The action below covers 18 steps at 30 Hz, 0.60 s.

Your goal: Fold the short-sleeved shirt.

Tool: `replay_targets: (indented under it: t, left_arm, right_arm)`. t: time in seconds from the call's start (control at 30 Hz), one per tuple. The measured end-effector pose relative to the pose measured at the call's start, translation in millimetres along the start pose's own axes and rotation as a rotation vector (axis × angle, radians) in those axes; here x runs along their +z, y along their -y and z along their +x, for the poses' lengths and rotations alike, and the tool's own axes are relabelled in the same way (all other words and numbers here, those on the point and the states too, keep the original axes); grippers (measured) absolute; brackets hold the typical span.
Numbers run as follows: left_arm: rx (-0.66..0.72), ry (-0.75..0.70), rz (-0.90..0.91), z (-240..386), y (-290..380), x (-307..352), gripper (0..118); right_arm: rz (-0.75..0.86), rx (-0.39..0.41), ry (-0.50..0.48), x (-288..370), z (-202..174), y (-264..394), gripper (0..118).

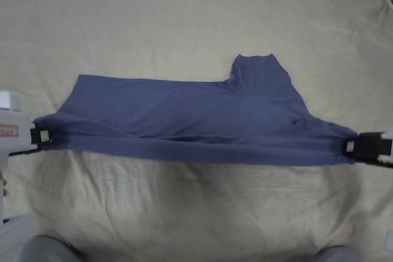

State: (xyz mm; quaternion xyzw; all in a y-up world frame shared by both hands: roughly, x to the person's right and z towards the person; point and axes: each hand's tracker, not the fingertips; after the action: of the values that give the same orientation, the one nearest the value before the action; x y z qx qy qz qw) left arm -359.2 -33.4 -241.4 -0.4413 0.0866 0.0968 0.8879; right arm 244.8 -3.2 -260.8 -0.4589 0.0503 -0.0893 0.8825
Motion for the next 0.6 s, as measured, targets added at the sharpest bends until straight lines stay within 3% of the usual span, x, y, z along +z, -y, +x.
replay_targets:
  t: [0.2,0.33,0.37,0.4,0.43,0.5,0.53,0.6]
  left_arm:
    - [0.011,-0.061,-0.118,-10,50,-28,4]
    - [0.037,-0.065,-0.122,-10,62,-39,7]
    - [0.039,-0.068,-0.119,-9,62,-39,14]
    - [0.035,-0.079,-0.118,-8,61,-39,32]
    - [0.014,-0.100,-0.113,-7,58,-37,49]
    - [-0.005,-0.131,-0.079,-9,53,-30,95]
    - [0.007,-0.133,-0.051,-11,48,-24,107]
    - [0.044,-0.125,0.025,-14,37,-7,111]
  right_arm:
    - [-0.123,-0.034,0.036,-41,5,57,6]
    - [-0.134,-0.003,0.080,-59,1,71,7]
    - [-0.130,-0.015,0.082,-59,2,71,8]
    - [-0.128,-0.029,0.081,-57,2,70,17]
    - [-0.123,-0.032,0.083,-55,1,68,34]
    - [-0.094,-0.004,0.100,-44,2,61,89]
    - [-0.067,0.022,0.119,-37,0,56,99]
    - [0.014,0.068,0.144,-17,-4,44,100]
